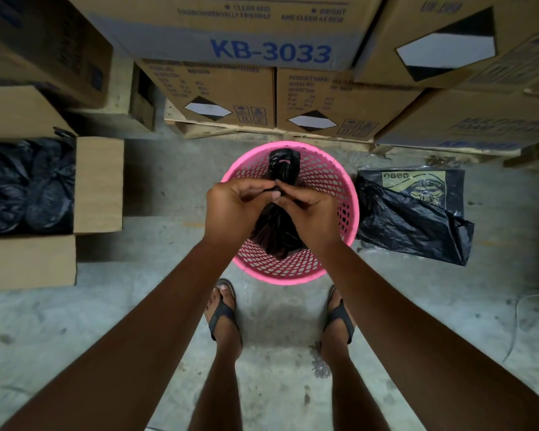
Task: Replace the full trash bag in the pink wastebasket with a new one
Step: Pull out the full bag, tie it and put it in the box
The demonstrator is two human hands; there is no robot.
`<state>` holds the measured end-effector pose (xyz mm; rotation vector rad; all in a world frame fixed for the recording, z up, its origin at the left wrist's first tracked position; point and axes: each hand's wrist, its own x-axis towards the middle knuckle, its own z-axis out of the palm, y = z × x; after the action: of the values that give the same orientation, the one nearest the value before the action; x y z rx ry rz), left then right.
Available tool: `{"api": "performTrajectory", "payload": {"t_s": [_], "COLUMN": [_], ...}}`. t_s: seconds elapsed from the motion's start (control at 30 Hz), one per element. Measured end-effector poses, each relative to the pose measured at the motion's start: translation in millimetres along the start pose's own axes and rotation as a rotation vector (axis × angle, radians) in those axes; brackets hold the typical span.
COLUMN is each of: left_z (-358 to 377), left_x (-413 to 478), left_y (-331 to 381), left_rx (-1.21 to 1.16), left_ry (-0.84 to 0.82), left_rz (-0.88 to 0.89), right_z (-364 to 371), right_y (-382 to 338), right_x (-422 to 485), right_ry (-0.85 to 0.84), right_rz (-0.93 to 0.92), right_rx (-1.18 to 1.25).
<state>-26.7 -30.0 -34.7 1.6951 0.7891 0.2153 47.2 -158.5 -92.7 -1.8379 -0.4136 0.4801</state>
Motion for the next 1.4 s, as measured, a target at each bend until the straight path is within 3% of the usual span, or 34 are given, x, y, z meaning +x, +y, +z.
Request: {"api": "performTrajectory", "payload": {"t_s": [0.33, 0.53, 0.67, 0.87, 1.0, 1.4], "left_z": [-43, -115, -181, -274, -329, -469], "left_x": [-11, -24, -40, -64, -74, -54], "left_y": [-19, -29, -10, 6, -16, -94], "left_rx": [0.084, 0.764, 0.866, 0.878, 0.901, 0.923], "left_ry": [0.111, -0.051, 0.0, 0.109, 0.151, 0.191], "left_rz": [0.016, -0.046, -0.123, -0.263, -0.374, -0.468], "right_z": [-11, 5, 40, 96, 151, 424], "right_y": [-29, -141, -229, -335, -362, -321], "right_x": [-14, -14, -2, 5, 13, 32], "right_ry": [0.094, -0.008, -0.161, -0.313, -0.338, -0.438], "right_rz": [-0.164, -0.372, -0.521, -0.592, -0.602, -0.431], "right_rx": [-0.111, -0.048, -0.012, 0.119, 0.145, -0.042]}}
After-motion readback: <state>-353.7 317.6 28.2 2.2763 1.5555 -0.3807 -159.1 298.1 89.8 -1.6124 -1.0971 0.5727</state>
